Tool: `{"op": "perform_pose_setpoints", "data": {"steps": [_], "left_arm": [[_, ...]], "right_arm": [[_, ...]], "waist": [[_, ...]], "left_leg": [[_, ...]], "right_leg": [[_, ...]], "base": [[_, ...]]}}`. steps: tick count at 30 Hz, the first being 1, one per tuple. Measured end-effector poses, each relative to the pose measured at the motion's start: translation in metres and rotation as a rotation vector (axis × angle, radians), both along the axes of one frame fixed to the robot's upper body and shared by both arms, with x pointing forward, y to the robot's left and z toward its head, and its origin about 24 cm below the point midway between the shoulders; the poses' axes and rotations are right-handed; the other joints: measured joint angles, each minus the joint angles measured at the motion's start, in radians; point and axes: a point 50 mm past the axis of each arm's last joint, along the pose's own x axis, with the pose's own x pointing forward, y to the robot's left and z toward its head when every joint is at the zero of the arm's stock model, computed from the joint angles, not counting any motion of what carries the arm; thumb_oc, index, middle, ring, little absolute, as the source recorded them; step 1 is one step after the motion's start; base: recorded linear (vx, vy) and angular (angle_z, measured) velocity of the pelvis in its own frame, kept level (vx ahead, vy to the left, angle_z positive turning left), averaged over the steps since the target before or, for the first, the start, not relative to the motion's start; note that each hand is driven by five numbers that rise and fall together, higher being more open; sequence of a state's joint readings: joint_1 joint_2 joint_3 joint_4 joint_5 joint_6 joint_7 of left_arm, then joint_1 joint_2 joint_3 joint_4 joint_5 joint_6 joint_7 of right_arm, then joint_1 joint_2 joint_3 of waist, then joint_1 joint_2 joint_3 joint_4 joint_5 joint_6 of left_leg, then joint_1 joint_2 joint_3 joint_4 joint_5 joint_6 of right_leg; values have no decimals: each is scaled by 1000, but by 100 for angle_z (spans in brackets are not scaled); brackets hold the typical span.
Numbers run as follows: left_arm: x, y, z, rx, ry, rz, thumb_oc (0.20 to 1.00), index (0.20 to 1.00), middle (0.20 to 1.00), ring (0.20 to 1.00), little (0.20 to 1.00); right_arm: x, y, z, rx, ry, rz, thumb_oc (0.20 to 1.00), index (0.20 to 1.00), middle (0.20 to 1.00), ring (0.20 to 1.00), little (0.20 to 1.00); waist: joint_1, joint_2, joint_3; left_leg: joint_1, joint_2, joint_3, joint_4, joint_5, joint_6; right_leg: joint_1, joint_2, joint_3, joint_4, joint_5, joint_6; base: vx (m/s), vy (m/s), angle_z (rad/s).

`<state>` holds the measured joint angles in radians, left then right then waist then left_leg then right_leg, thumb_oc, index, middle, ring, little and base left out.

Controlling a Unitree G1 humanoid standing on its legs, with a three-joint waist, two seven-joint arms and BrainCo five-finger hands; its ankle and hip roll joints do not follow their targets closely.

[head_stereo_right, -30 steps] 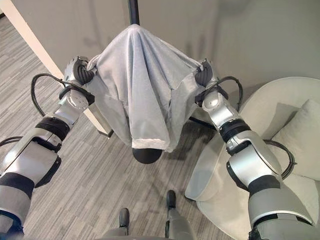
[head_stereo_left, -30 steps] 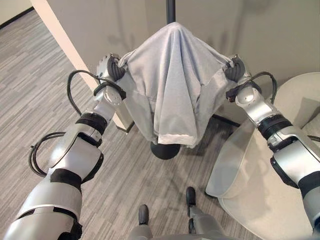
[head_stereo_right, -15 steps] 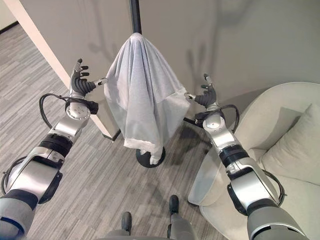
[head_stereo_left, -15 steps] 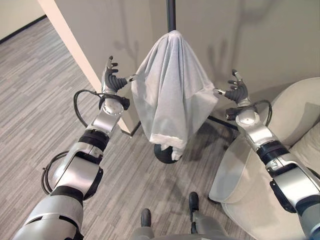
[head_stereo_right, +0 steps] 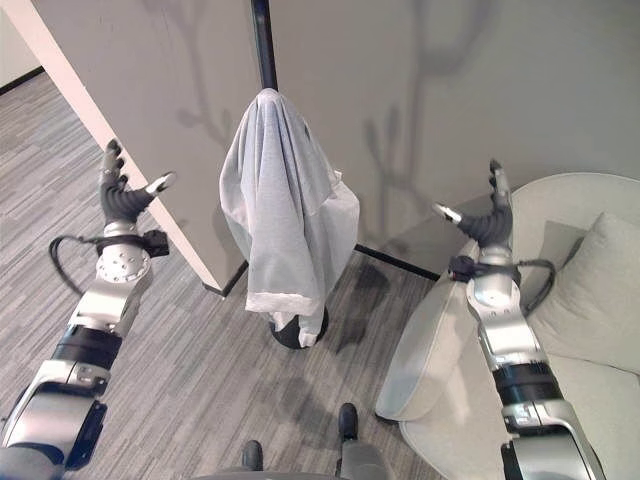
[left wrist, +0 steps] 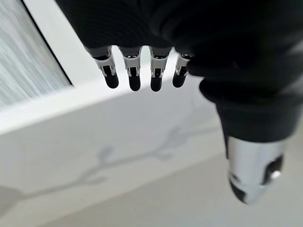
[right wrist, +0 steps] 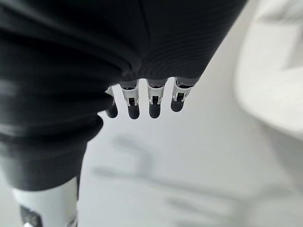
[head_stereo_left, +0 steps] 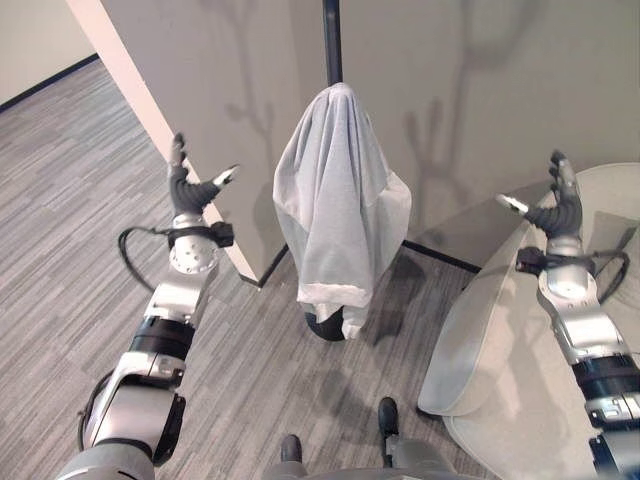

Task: Hang the clothes on the sofa on the clothes rack.

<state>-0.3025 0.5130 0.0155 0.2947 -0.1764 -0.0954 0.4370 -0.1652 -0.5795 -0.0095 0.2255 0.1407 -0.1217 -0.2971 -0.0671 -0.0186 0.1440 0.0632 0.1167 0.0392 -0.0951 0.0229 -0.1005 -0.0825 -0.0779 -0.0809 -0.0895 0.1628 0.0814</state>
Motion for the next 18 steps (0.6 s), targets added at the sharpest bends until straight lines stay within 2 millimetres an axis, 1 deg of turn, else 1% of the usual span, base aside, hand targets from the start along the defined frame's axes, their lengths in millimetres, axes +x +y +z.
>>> {"op": "perform_pose_setpoints", "data": {"steps": [1, 2, 3, 6, 7, 8, 10, 12, 13, 15, 16, 18], "left_arm": [[-6, 3, -10, -3, 34, 4, 1000, 1000, 1000, 1000, 1000], [-20, 8, -26, -21, 85, 7, 1000, 1000, 1000, 1000, 1000], [-44, 12, -62, -80, 207, 14, 1000, 1000, 1000, 1000, 1000], [-80, 1, -108, -176, 356, -10, 1000, 1000, 1000, 1000, 1000], [-85, 0, -113, -186, 376, -14, 1000, 1000, 1000, 1000, 1000], [-119, -6, -150, -279, 521, -2, 1000, 1000, 1000, 1000, 1000], [-142, -9, -177, -364, 635, 24, 1000, 1000, 1000, 1000, 1000], [-155, -18, -193, -454, 690, 36, 1000, 1000, 1000, 1000, 1000], [-163, -22, -202, -495, 728, 34, 1000, 1000, 1000, 1000, 1000], [-174, -26, -218, -457, 844, -11, 1000, 1000, 1000, 1000, 1000], [-179, -29, -225, -454, 902, -31, 1000, 1000, 1000, 1000, 1000], [-193, -33, -238, -442, 997, -50, 1000, 1000, 1000, 1000, 1000]], "right_arm": [[-6, -1, -9, 4, 41, 9, 1000, 1000, 1000, 1000, 1000], [-15, -1, -24, 37, 101, 39, 1000, 1000, 1000, 1000, 1000], [-33, 3, -55, 96, 222, 78, 1000, 1000, 1000, 1000, 1000], [-58, 9, -93, 185, 356, 88, 1000, 1000, 1000, 1000, 1000], [-61, 10, -97, 200, 369, 85, 1000, 1000, 1000, 1000, 1000], [-84, 18, -123, 291, 453, 71, 1000, 1000, 1000, 1000, 1000], [-99, 20, -140, 330, 528, 66, 1000, 1000, 1000, 1000, 1000], [-109, 16, -151, 339, 588, 44, 1000, 1000, 1000, 1000, 1000], [-115, 15, -158, 346, 620, 27, 1000, 1000, 1000, 1000, 1000], [-123, 14, -178, 361, 700, -4, 1000, 1000, 1000, 1000, 1000], [-130, 14, -188, 367, 766, -21, 1000, 1000, 1000, 1000, 1000], [-146, 14, -203, 386, 842, -68, 1000, 1000, 1000, 1000, 1000]], "waist": [[1, 1, -1], [2, 1, -2], [4, 2, -8], [6, 4, -33], [6, 4, -35], [9, 7, -44], [12, 8, -51], [16, 10, -55], [20, 9, -55], [22, 4, -74], [20, 2, -86], [25, -2, -101]], "left_leg": [[0, -1, 0, 0, -1, 0], [2, 0, 1, 0, -1, 1], [7, -1, 1, 0, -3, 2], [8, -2, 2, 0, -6, 3], [8, -2, 2, 0, -6, 3], [9, -4, 2, 0, -9, 7], [4, -6, 2, 0, -13, 15], [7, -11, 2, 0, -13, 16], [4, -15, 2, 0, -13, 16], [2, -17, 2, 0, -12, 18], [3, -16, 3, -1, -12, 18], [-1, -17, 0, -1, -12, 18]], "right_leg": [[0, -1, 0, 0, -1, 1], [2, -1, 0, 0, -4, 4], [7, -2, 0, 0, -4, 4], [8, -4, 4, -2, -11, 10], [8, -4, 5, -3, -11, 10], [8, -5, 7, -5, -11, 10], [7, -9, 7, -5, -10, 11], [10, -14, 8, -6, -12, 9], [9, -18, 7, -5, -16, 3], [8, -21, 4, -5, -16, 3], [8, -21, 5, -5, -16, 3], [8, -24, -5, -6, -16, 3]], "base": [[0, 0, 0], [0, 0, 0], [0, 0, 0], [2, 35, 0], [-4, 36, 0], [-14, 55, -1], [-12, 42, 0], [-18, 27, 1], [-27, 40, 5], [-17, 25, 3], [-6, 36, 2], [7, 27, 8]]}}
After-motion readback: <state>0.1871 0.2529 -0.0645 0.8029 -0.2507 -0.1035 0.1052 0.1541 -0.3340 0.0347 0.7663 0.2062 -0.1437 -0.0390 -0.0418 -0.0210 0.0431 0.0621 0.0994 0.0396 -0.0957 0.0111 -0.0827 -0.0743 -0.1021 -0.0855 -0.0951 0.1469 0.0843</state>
